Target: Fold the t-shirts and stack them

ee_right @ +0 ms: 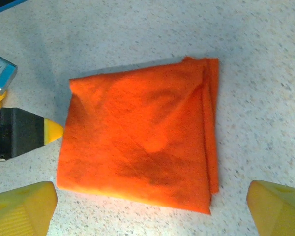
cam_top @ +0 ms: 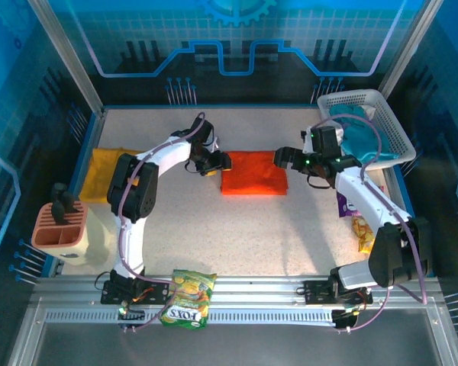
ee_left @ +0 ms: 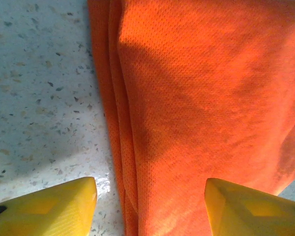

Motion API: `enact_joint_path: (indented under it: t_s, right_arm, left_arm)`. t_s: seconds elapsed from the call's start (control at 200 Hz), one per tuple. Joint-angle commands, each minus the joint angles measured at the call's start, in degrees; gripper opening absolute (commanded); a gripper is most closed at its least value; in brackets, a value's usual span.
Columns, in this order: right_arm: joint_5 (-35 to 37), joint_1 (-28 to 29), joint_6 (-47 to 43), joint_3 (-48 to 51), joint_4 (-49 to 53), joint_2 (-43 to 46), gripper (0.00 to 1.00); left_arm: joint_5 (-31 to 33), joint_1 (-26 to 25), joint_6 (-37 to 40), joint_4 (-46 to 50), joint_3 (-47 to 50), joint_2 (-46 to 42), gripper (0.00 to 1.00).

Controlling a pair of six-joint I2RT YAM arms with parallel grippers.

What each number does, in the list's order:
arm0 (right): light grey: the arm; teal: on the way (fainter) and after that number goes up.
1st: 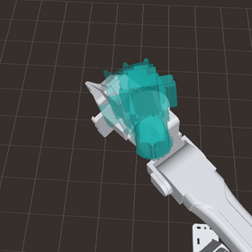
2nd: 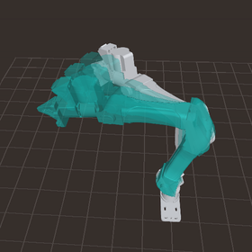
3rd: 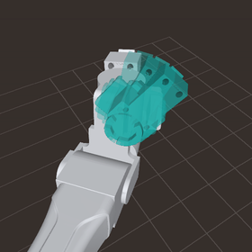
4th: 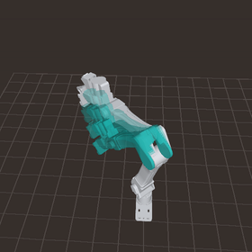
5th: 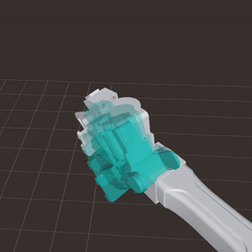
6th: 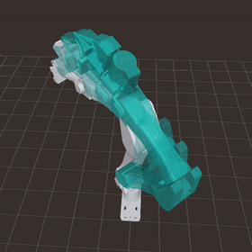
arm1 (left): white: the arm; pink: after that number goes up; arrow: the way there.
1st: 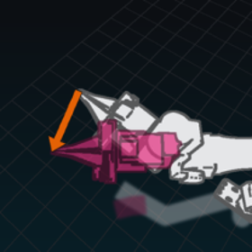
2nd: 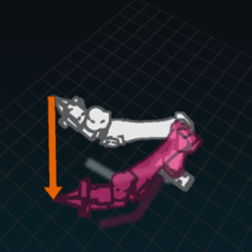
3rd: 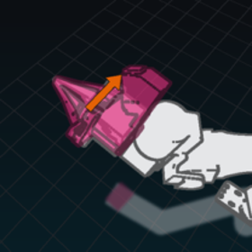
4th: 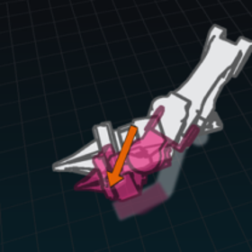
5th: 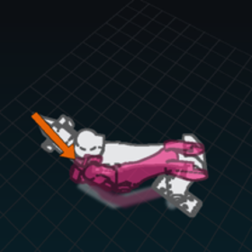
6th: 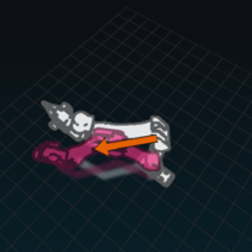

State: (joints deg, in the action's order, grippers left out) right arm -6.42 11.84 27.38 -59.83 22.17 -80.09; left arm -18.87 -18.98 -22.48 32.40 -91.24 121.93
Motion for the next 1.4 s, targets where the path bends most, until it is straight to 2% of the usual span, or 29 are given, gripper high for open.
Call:
enact_joint_path:
  t_s: [0.0, 0.375, 0.625, 0.911, 1.191, 1.246, 1.306, 1.396]
  right_arm:
    - [-1.1, -1.7, 0.7, 3.3, -1.5, 1.2, 1.00]
    - [-5.3, -3.5, 2.8, 7.9, -4.7, 3.6, 1.00]
    - [-8.5, -4.9, 4.0, 11.9, -8.8, 6.1, 1.00]
    - [-10.3, -6.1, 4.7, 12.8, -10.6, 6.7, 1.00]
    - [-12.1, -7.1, 5.4, 14.0, -11.8, 6.8, 1.00]
    - [-12.4, -7.4, 5.5, 14.0, -11.8, 6.9, 1.00]
    - [-12.6, -7.8, 5.5, 14.2, -11.9, 7.1, 1.00]
    - [-13.0, -8.1, 5.6, 14.5, -12.1, 7.2, 1.00]
  left_arm:
    - [0.9, -0.1, 2.6, 5.0, -3.0, 2.1, 0.61]
    - [-1.1, -1.1, 3.6, 9.8, -11.4, 8.5, 0.59]
    - [2.4, -2.2, 2.8, 12.4, -14.1, 10.6, 0.59]
    - [0.0, -4.5, 2.1, 13.9, -17.7, 13.9, 0.54]
    - [0.4, -4.9, 1.2, 13.6, -18.3, 14.5, 0.32]
    - [0.7, -5.0, 1.3, 13.9, -18.6, 14.7, 0.22]
    - [1.1, -5.0, 1.4, 14.3, -18.8, 14.8, 0.17]
    - [2.6, -5.0, 1.5, 15.0, -18.8, 14.5, 0.01]
